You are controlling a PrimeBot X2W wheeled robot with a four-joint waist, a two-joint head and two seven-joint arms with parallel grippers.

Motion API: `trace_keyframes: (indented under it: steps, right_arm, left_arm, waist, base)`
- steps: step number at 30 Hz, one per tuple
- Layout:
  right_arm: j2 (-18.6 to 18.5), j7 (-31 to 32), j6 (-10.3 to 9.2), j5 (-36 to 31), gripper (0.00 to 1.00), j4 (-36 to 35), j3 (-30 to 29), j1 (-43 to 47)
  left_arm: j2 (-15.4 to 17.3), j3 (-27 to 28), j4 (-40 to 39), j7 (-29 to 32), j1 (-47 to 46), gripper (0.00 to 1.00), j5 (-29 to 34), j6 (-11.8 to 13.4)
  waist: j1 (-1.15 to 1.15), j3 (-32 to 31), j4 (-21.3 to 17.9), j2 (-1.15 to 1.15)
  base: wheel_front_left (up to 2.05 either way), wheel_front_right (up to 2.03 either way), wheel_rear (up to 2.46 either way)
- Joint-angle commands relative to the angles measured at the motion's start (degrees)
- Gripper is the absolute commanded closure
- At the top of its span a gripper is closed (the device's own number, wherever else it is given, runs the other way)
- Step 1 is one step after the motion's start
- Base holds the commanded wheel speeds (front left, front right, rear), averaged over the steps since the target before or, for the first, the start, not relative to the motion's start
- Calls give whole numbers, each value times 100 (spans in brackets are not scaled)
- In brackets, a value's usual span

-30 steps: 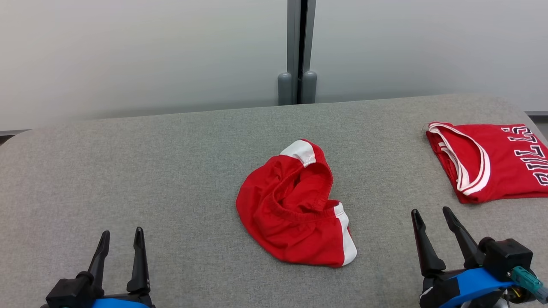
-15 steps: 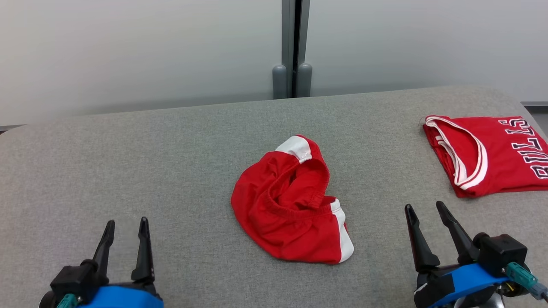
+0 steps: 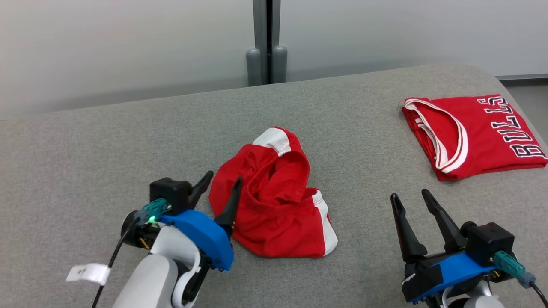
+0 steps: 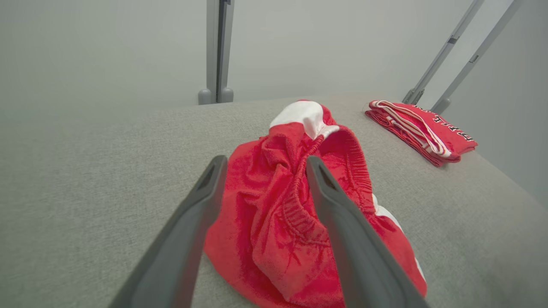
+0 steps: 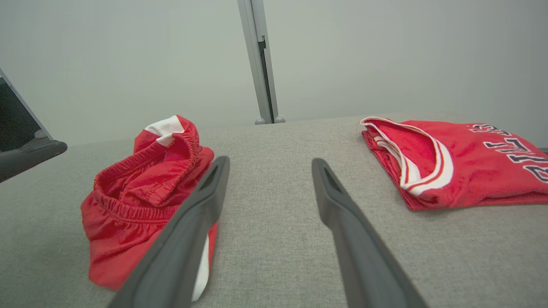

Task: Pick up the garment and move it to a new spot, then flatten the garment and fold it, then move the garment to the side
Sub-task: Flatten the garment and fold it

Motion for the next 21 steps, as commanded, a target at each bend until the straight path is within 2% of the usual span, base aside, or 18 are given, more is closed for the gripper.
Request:
trace_keyframes:
  steps: [1, 4, 10, 16, 17, 19, 21]
  right_arm:
    - [1, -27, 1, 34, 0, 10, 11, -64]
    - [1, -54, 1, 57, 0, 51, 87, -137]
    - [1, -120, 1, 79, 0, 140, 143, -232]
    - [1, -163, 1, 114, 0, 213, 126, -178]
    - [1, -171, 1, 122, 0, 220, 130, -171]
    - [1, -181, 1, 137, 0, 233, 152, -167]
    - [1, -196, 1, 139, 0, 245, 158, -168]
  left_arm:
    - [-9, -58, 50, 84, -138, 0, -10, -17]
    - [-61, -249, 336, 546, -430, 0, -37, -15]
    - [-101, -319, 930, 1355, -758, 0, -34, 300]
    - [-71, -306, 1156, 1945, -787, 0, -104, 532]
    - [-45, -299, 1159, 1969, -803, 13, -80, 578]
    - [-10, -265, 1116, 1818, -856, 96, -40, 644]
    - [5, -235, 1094, 1595, -895, 100, 7, 670]
  waist:
    - [-1, 44, -43, 0]
    - [-1, 106, -142, 0]
    - [-1, 156, -428, 0]
    - [-1, 164, -637, 0]
    - [-1, 169, -657, 0]
    - [-1, 172, -697, 0]
    - [-1, 172, -729, 0]
  base:
    - [0, 0, 0]
    - [0, 0, 0]
    - [0, 0, 0]
    - [0, 0, 0]
    - [0, 0, 0]
    - [0, 0, 0]
    - [0, 0, 0]
